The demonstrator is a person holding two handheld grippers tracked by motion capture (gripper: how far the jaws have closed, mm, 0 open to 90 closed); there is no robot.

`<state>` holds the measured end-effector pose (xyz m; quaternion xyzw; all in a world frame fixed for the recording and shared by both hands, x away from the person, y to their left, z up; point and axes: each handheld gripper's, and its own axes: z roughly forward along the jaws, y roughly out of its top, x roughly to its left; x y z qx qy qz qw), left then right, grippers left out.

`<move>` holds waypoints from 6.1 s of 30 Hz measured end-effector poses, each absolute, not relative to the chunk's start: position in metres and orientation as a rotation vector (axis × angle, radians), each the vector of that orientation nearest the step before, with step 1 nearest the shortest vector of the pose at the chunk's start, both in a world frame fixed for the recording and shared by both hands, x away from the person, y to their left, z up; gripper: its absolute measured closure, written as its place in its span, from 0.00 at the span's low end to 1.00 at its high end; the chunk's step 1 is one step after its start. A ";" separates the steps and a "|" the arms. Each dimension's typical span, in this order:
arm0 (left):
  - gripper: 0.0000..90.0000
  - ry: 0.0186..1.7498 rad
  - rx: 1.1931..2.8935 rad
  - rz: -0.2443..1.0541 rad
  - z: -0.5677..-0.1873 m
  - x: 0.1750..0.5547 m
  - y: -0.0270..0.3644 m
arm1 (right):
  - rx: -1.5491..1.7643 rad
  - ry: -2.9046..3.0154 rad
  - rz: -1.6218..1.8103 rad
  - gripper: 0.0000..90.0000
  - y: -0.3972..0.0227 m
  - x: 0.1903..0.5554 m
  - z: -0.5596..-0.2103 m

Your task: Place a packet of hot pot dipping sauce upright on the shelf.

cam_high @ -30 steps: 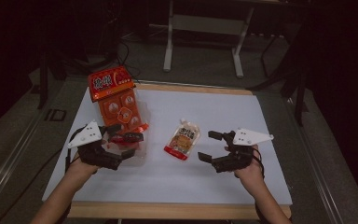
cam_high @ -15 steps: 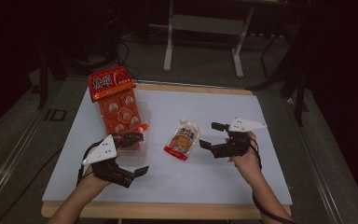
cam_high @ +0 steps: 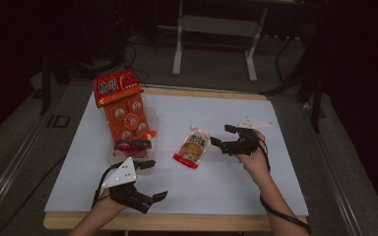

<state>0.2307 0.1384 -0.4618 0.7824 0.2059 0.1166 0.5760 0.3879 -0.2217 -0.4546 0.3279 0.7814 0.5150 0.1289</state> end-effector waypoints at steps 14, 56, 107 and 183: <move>0.02 0.485 1.844 0.267 -0.473 0.217 0.132 | 1.124 2.318 1.349 0.40 -0.205 0.427 -0.490; 0.02 0.525 1.882 0.234 -0.475 0.223 0.130 | 1.041 2.370 1.222 1.00 -0.175 0.416 -0.477; 0.25 0.372 1.792 0.289 -0.417 0.250 0.141 | 0.355 2.467 1.671 1.00 -0.149 0.268 -0.361; 0.94 0.511 1.813 0.384 -0.480 0.288 0.263 | 0.598 2.343 1.797 0.15 -0.196 0.284 -0.398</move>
